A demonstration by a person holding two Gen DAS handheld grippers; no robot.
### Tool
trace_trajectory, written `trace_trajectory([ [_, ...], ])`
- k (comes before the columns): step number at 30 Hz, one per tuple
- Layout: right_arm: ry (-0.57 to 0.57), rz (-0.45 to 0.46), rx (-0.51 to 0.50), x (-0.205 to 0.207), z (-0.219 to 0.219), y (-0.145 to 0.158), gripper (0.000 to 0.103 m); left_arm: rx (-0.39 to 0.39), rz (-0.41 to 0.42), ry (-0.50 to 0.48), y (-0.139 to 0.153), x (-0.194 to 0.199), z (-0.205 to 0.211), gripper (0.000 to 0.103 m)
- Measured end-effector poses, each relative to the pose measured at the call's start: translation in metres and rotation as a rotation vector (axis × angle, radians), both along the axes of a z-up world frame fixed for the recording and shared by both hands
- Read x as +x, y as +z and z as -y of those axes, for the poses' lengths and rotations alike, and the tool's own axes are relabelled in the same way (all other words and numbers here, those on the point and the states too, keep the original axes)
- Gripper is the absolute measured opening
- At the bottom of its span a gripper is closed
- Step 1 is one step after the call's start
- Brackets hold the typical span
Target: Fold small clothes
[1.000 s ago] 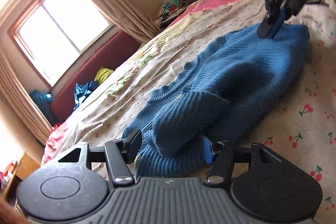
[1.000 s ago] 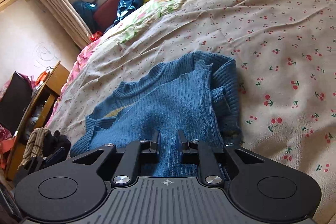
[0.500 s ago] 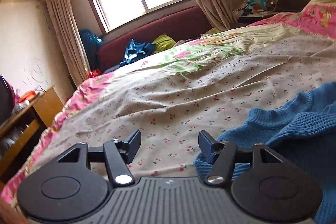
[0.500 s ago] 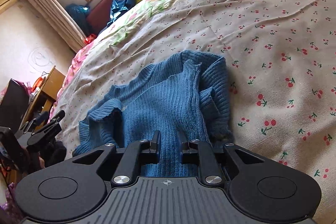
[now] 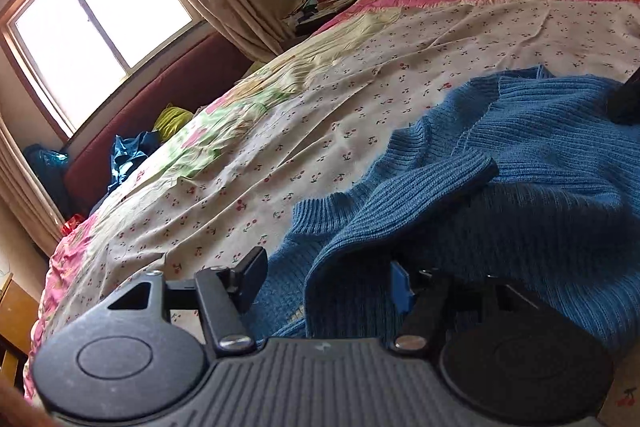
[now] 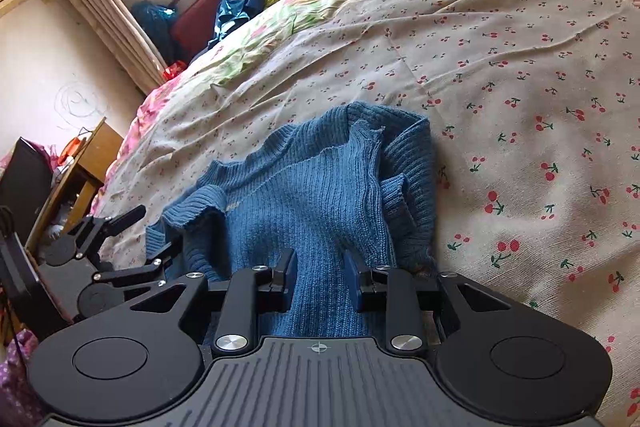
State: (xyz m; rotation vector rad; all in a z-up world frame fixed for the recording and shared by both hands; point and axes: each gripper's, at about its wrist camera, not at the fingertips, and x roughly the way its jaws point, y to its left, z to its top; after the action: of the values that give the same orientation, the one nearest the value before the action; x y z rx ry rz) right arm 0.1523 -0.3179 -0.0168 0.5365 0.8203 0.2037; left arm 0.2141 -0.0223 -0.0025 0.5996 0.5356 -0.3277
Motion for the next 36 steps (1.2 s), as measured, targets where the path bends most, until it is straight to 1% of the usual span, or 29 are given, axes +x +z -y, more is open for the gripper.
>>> trace_trajectory([
  [1, 0.001, -0.002, 0.0, 0.001, 0.001, -0.001, 0.027, -0.016, -0.018, -0.002, 0.002, 0.004, 0.0, 0.062],
  [3, 0.005, -0.001, 0.001, 0.002, 0.002, -0.002, 0.027, -0.043, -0.061, -0.016, 0.005, 0.012, -0.003, 0.044],
  [4, 0.007, 0.001, -0.001, 0.003, 0.002, -0.002, 0.027, -0.046, -0.075, -0.022, 0.005, 0.014, -0.002, 0.04],
  [5, 0.011, 0.006, -0.006, 0.003, 0.002, -0.001, 0.027, -0.044, -0.087, -0.03, 0.003, 0.016, -0.002, 0.033],
  [6, 0.017, 0.017, -0.016, 0.004, 0.001, 0.0, 0.027, -0.04, -0.092, -0.04, 0.003, 0.016, -0.001, 0.031],
  [10, 0.052, 0.063, -0.1, 0.009, -0.007, 0.009, 0.027, -0.016, -0.09, -0.077, 0.002, 0.013, 0.008, 0.03],
  [13, 0.058, 0.08, -0.139, 0.017, -0.01, 0.012, 0.027, 0.036, -0.058, -0.096, -0.002, 0.009, 0.014, 0.032],
  [15, 0.049, 0.086, -0.156, 0.024, -0.007, 0.012, 0.027, 0.079, -0.036, -0.127, -0.005, 0.008, 0.02, 0.04],
  [17, 0.043, 0.079, -0.169, 0.033, -0.006, 0.01, 0.027, 0.12, -0.025, -0.138, -0.009, 0.01, 0.026, 0.045],
  [18, 0.042, 0.074, -0.177, 0.039, -0.005, 0.008, 0.027, 0.129, -0.021, -0.137, -0.011, 0.013, 0.028, 0.045],
  [20, 0.043, 0.065, -0.199, 0.049, -0.006, 0.003, 0.026, 0.098, -0.042, -0.118, -0.011, 0.019, 0.026, 0.045],
  [21, 0.037, 0.062, -0.208, 0.052, -0.007, 0.003, 0.026, 0.063, -0.064, -0.104, -0.009, 0.022, 0.023, 0.038],
  [23, 0.035, 0.078, -0.202, 0.053, -0.007, 0.006, 0.026, -0.033, -0.114, -0.069, -0.004, 0.027, 0.012, 0.023],
  [25, 0.03, 0.091, -0.211, 0.051, -0.007, 0.008, 0.033, -0.114, -0.129, -0.026, 0.0, 0.031, 0.001, 0.023],
  [27, 0.026, 0.082, -0.217, 0.053, -0.006, 0.005, 0.033, -0.159, -0.157, -0.006, 0.001, 0.034, -0.006, 0.022],
  [29, 0.018, 0.065, -0.21, 0.056, -0.005, 0.001, 0.033, -0.152, -0.162, -0.046, 0.0, 0.029, -0.005, 0.022],
  [32, 0.018, 0.063, -0.208, 0.058, -0.007, 0.0, 0.033, -0.079, -0.131, -0.085, -0.004, 0.021, 0.005, 0.022],
  [33, 0.019, 0.065, -0.213, 0.058, -0.008, 0.0, 0.033, -0.072, -0.127, -0.085, -0.005, 0.022, 0.008, 0.022],
  [35, 0.018, 0.065, -0.217, 0.058, -0.009, 0.0, 0.033, -0.08, -0.126, -0.071, -0.006, 0.026, 0.011, 0.022],
  [36, 0.015, 0.066, -0.219, 0.058, -0.009, 0.0, 0.033, -0.1, -0.126, -0.058, -0.005, 0.027, 0.01, 0.022],
])
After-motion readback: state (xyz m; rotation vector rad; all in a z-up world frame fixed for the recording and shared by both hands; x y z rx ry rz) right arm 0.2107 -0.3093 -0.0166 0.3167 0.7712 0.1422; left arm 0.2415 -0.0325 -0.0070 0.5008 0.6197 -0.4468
